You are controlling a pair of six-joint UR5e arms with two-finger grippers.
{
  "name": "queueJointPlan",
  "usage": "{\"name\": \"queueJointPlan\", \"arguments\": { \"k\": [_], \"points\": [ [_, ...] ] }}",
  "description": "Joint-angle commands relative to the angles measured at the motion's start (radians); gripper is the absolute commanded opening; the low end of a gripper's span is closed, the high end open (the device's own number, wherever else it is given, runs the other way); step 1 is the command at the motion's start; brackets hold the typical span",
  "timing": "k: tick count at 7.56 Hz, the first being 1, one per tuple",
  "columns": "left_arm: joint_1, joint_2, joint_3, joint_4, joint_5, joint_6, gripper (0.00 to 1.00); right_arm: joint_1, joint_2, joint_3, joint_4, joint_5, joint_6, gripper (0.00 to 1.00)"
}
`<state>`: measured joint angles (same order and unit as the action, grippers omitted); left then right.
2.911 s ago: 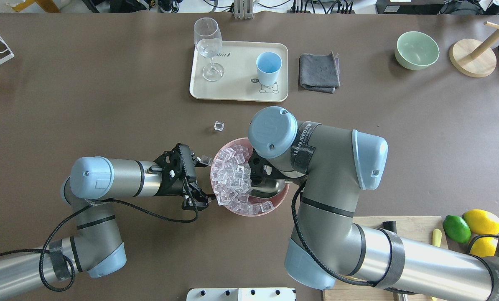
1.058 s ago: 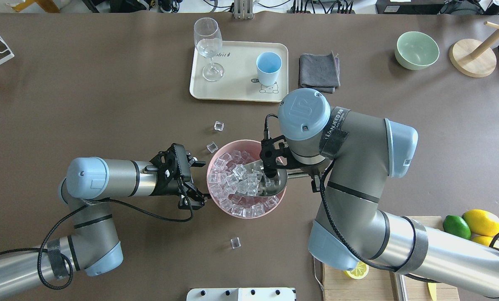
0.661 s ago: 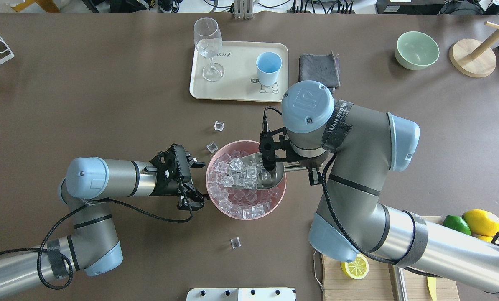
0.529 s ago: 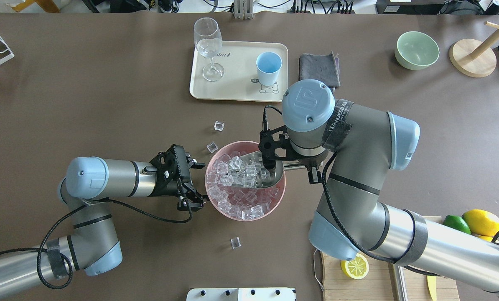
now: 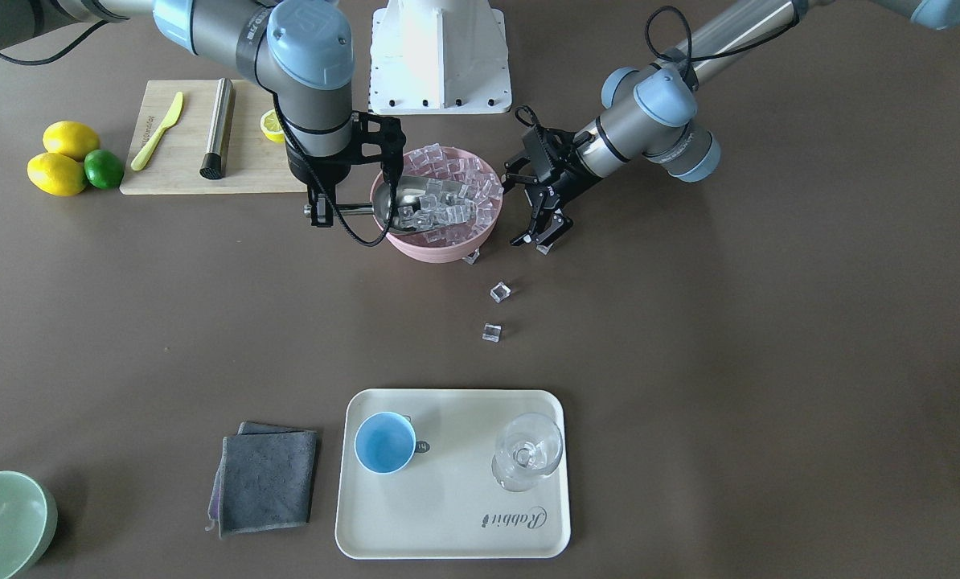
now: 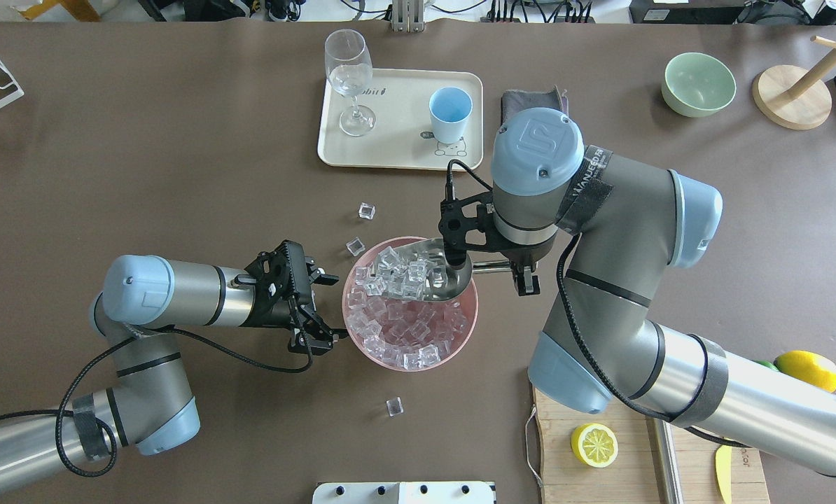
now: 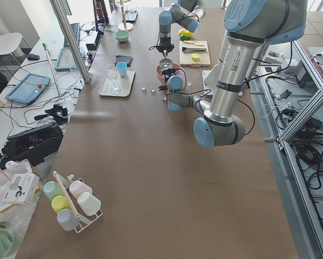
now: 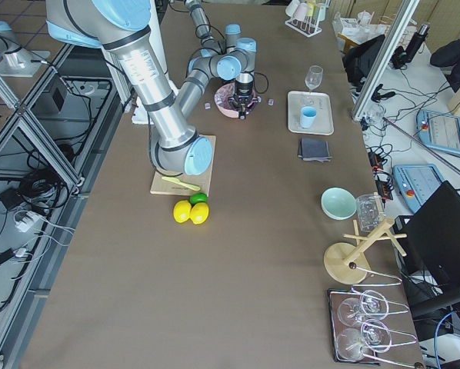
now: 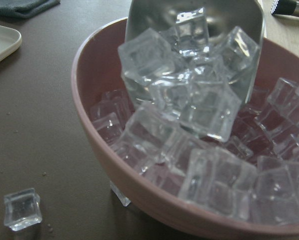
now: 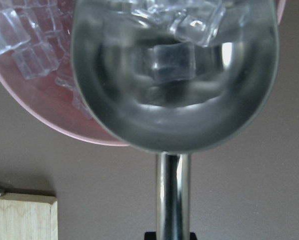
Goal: Put ice in cup with scoop
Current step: 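Lift the ice-filled scoop out of the bowl with the right gripper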
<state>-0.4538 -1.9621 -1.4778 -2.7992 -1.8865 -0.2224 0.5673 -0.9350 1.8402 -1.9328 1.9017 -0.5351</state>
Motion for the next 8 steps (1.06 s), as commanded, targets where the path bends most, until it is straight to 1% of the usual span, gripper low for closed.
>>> {"name": "queueJointPlan", "arguments": {
  "k": [1, 3, 4, 6, 7, 8],
  "points": [
    [-0.003, 0.002, 0.001, -0.002, -0.011, 0.000, 0.98, 0.029, -0.002, 0.011, 0.008, 0.052, 0.001, 0.00],
    [-0.005, 0.002, 0.007, -0.002, -0.013, 0.000, 0.98, 0.060, -0.018, 0.045, 0.032, 0.088, 0.012, 0.00],
    [-0.005, 0.002, 0.007, -0.002, -0.013, 0.000, 0.98, 0.075, -0.051, 0.074, 0.078, 0.106, 0.058, 0.00],
    [-0.023, 0.006, 0.010, 0.000, -0.017, 0.000, 0.98, 0.120, -0.071, 0.111, 0.100, 0.140, 0.131, 0.00],
    [-0.046, 0.017, 0.010, 0.003, -0.060, 0.000, 0.98, 0.146, -0.073, 0.123, 0.101, 0.164, 0.191, 0.00],
    [-0.065, 0.029, 0.010, 0.006, -0.080, 0.000, 0.98, 0.166, -0.076, 0.146, 0.100, 0.166, 0.272, 0.00]
  ]
}}
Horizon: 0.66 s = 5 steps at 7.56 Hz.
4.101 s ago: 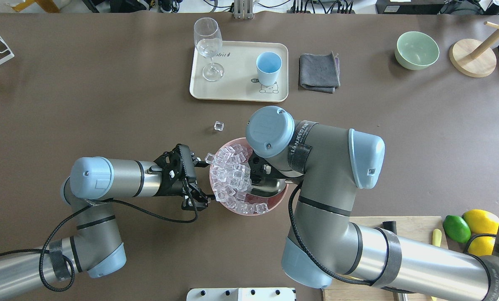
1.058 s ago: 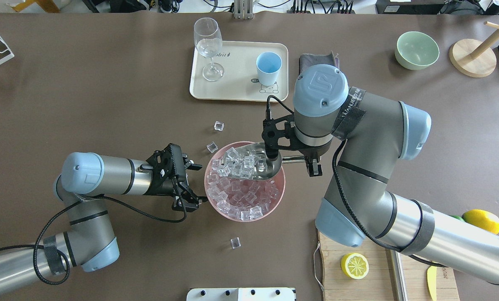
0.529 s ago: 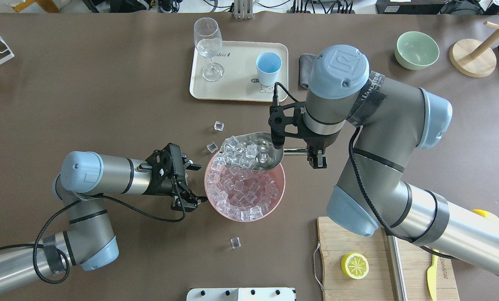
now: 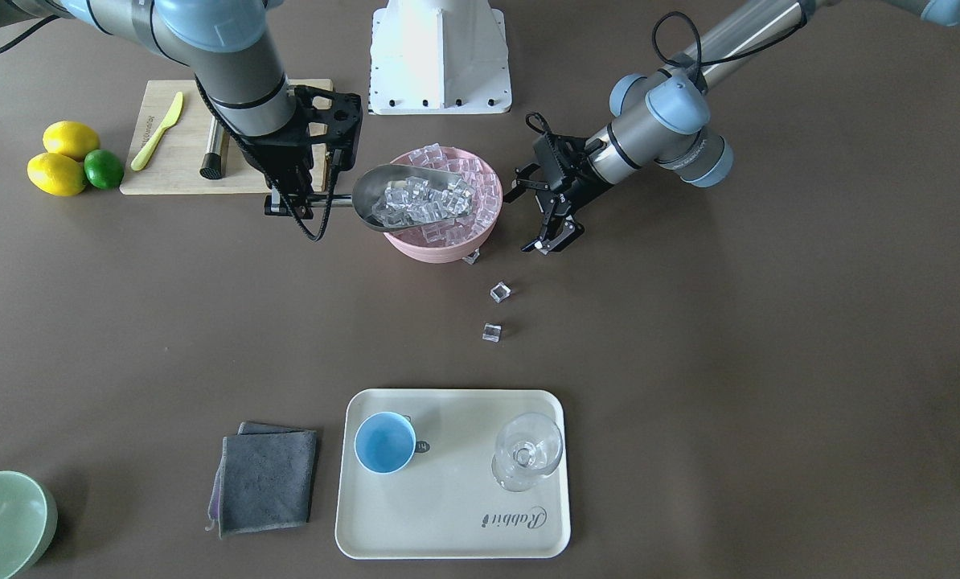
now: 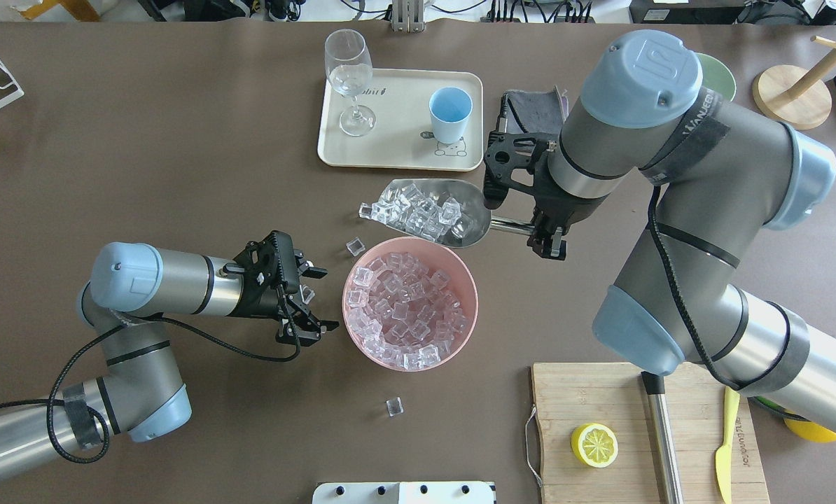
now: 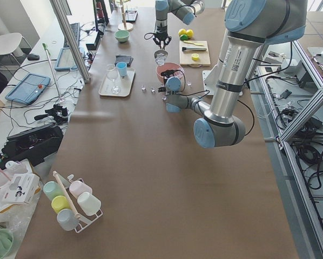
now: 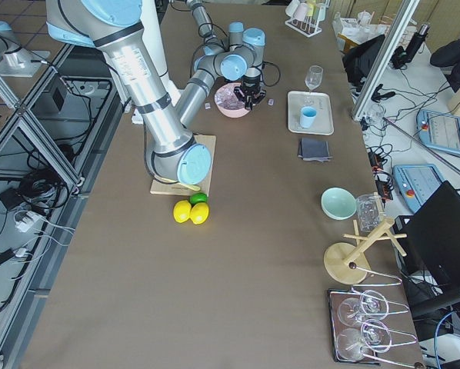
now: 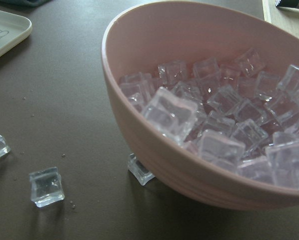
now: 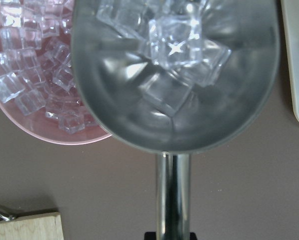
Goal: Put ice in cup with scoop
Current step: 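Lift the ice-filled scoop out of the bowl with the right gripper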
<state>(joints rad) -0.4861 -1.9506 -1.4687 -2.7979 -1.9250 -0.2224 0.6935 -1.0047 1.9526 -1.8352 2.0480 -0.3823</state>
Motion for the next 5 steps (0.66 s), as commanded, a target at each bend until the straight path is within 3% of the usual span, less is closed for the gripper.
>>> {"name": "queueJointPlan", "arguments": {
  "k": [1, 5],
  "points": [
    [-0.040, 0.028, 0.001, 0.005, -0.043, 0.000, 0.98, 0.061, -0.008, 0.049, 0.001, 0.020, 0.213, 0.00],
    [-0.080, 0.097, -0.002, 0.000, -0.065, 0.006, 0.98, 0.162, -0.009, 0.037, -0.009, 0.081, 0.704, 0.00]
  ]
}}
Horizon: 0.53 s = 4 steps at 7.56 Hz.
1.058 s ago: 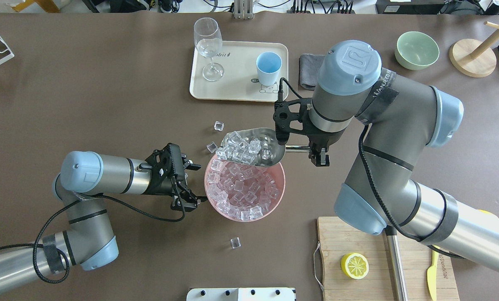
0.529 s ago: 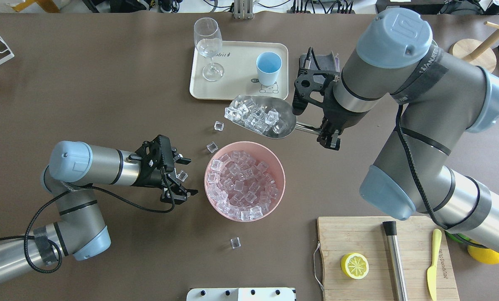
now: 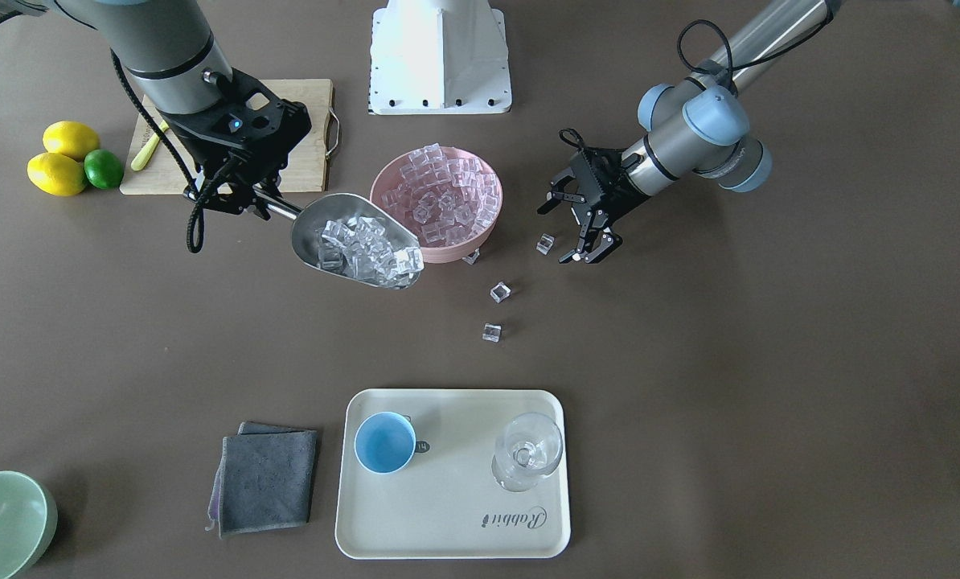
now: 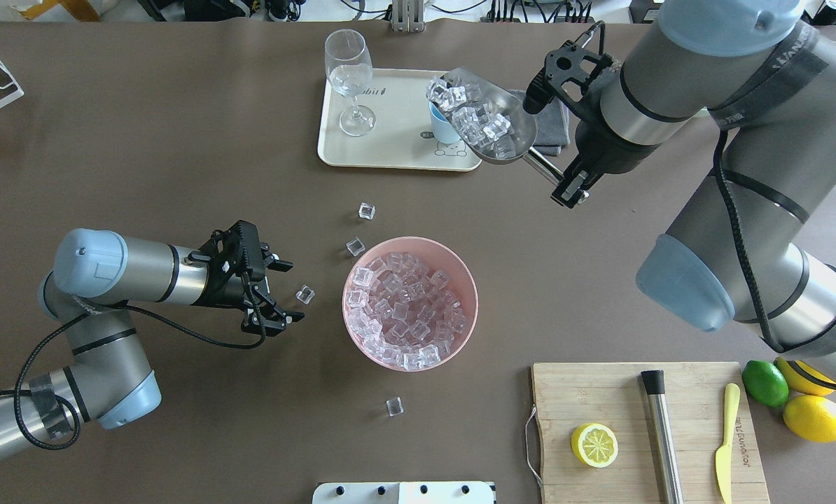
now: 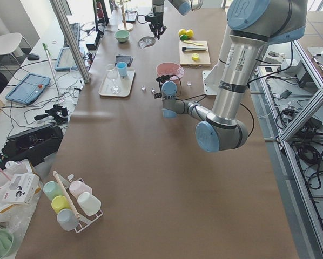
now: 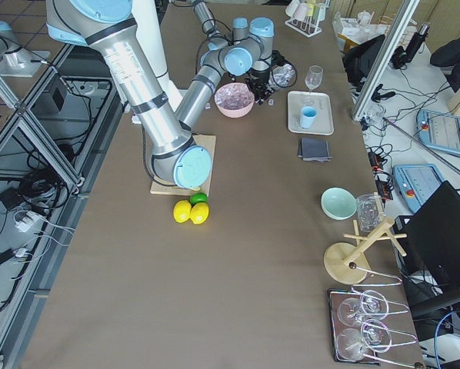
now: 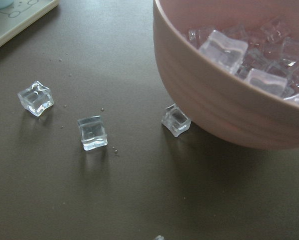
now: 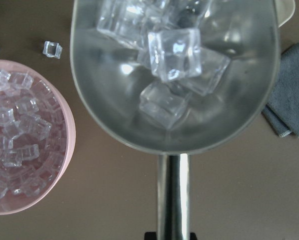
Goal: Put ice in cup with scoop
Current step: 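Carry the scoop over the blue cup while the left arm withdraws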
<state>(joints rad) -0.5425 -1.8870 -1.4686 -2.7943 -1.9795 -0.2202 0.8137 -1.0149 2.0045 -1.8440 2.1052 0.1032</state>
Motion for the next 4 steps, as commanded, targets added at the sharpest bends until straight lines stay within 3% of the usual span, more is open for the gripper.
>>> {"name": "queueJointPlan", "arguments": {
  "k": [1, 4],
  "points": [
    [-0.058, 0.051, -0.001, -0.001, -0.054, 0.005, 0.98, 0.059, 0.009, -0.029, -0.004, 0.036, 0.225, 0.00],
    [-0.138, 0.090, -0.009, 0.002, -0.140, 0.009, 0.98, 0.097, 0.146, -0.123, -0.187, 0.045, 0.227, 0.00]
  ]
}}
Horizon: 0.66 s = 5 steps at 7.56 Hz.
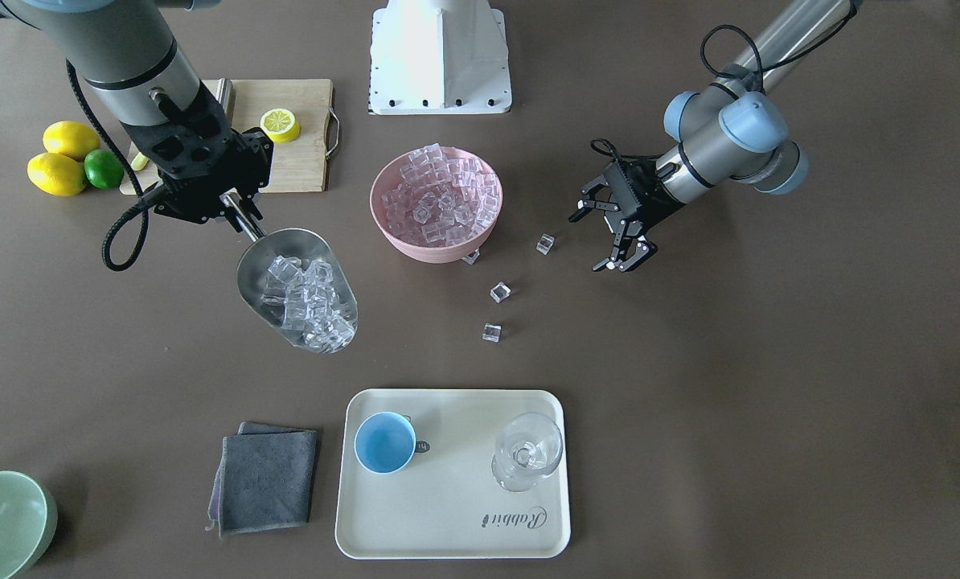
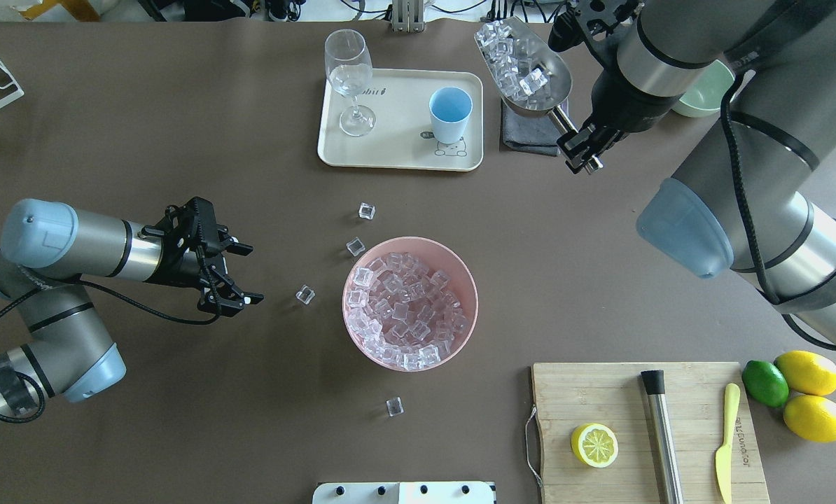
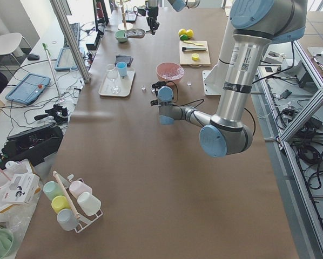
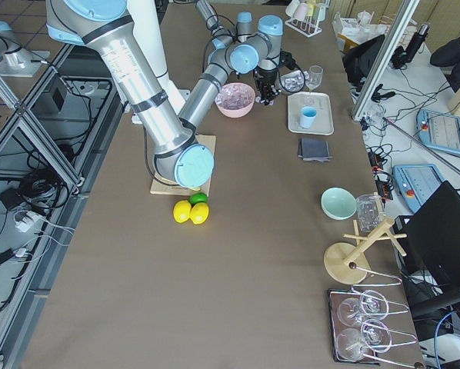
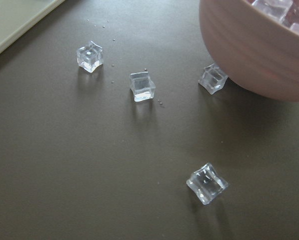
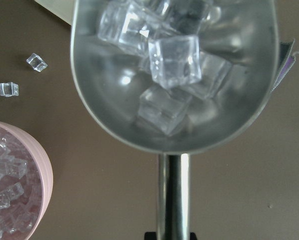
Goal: Put ice in cup with scoop
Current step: 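Carry the scoop over the blue cup while the left arm withdraws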
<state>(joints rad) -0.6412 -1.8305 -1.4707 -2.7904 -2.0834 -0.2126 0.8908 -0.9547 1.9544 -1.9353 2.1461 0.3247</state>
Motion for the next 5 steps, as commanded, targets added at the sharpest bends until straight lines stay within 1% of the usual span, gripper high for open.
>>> {"name": "queueJointPlan", "arguments": {
  "k": [1, 2, 3, 4, 5],
  "points": [
    [-0.072, 0.068, -0.008, 0.000, -0.081, 0.002, 0.98, 0.022, 0.111, -0.128, -0.099, 0.005, 0.005, 0.00],
    [-0.104, 0.100, -0.013, -0.003, -0.101, 0.004, 0.98, 0.022, 0.134, -0.173, -0.099, 0.005, 0.004, 0.00],
    [-0.116, 0.152, -0.025, -0.008, -0.101, 0.062, 0.98, 0.022, 0.151, -0.202, -0.100, 0.014, 0.004, 0.00],
    [-0.132, 0.193, -0.037, -0.006, -0.104, 0.190, 0.98, 0.020, 0.193, -0.259, -0.122, 0.026, 0.004, 0.00],
    [-0.170, 0.220, -0.039, 0.003, -0.177, 0.215, 0.98, 0.020, 0.236, -0.329, -0.151, 0.029, 0.001, 0.00]
  ]
}}
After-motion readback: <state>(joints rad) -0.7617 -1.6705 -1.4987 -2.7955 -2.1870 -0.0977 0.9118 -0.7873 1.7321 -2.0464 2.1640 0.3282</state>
